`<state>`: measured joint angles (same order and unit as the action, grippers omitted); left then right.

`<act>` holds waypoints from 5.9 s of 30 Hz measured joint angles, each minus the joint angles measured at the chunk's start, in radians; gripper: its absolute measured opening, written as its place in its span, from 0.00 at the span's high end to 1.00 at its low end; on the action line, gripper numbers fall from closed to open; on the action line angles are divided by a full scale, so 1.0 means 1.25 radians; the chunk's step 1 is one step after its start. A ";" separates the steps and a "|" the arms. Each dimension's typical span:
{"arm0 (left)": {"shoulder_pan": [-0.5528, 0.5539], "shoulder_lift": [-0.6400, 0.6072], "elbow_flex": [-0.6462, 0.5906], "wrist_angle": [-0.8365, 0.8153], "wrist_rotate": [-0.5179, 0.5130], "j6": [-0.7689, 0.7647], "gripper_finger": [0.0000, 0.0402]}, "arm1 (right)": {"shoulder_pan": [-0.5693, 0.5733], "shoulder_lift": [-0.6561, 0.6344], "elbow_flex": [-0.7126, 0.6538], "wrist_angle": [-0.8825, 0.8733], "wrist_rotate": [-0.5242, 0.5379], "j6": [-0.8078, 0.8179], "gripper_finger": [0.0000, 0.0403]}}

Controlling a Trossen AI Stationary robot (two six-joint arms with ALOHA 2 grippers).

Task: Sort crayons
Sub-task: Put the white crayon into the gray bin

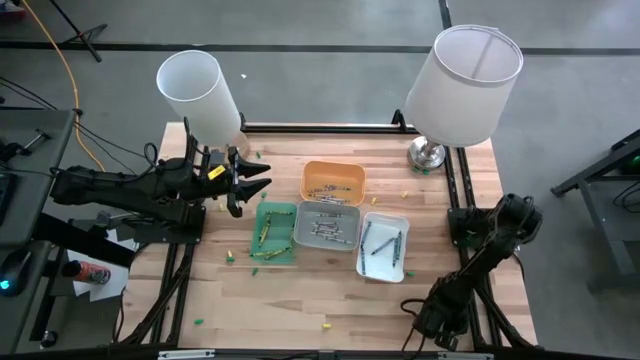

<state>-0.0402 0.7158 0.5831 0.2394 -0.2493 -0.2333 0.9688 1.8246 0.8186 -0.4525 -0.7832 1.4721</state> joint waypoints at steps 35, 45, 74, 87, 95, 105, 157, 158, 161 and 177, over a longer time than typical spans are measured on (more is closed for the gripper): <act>0.000 0.000 0.000 -0.002 0.000 0.000 0.54 | -0.040 0.002 -0.001 -0.071 0.034 -0.090 1.00; 0.000 0.000 0.000 -0.002 0.000 0.001 0.54 | -0.080 -0.002 -0.002 -0.086 0.036 -0.110 1.00; 0.000 0.000 0.000 -0.002 0.000 0.001 0.54 | -0.202 -0.393 -0.003 -0.343 0.420 -0.118 1.00; 0.000 0.000 0.000 -0.003 -0.027 0.001 0.54 | -0.031 -0.468 -0.071 -0.121 0.729 0.621 0.97; 0.000 0.000 0.000 -0.002 -0.027 0.000 0.54 | -0.070 -0.363 -0.079 -0.068 0.680 0.663 0.71; 0.000 0.000 0.000 -0.002 -0.027 -0.001 0.54 | -0.149 -0.294 -0.079 -0.093 0.650 0.681 0.49; 0.000 0.000 0.000 -0.002 -0.027 0.000 0.54 | -0.156 -0.230 0.029 -0.292 0.620 0.553 1.00; 0.000 0.000 0.000 -0.002 -0.027 0.000 0.54 | -0.156 -0.243 0.037 -0.316 0.620 0.541 1.00; 0.000 0.000 0.000 -0.002 -0.027 0.000 0.54 | -0.151 -0.293 0.064 -0.424 0.624 0.504 1.00; 0.000 0.000 0.000 -0.002 -0.027 -0.024 0.54 | -0.226 -0.643 0.126 -0.613 1.003 0.233 1.00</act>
<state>-0.0399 0.7162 0.5831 0.2365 -0.2836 -0.2631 0.6865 1.0206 0.9763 -1.2186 0.4710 1.7631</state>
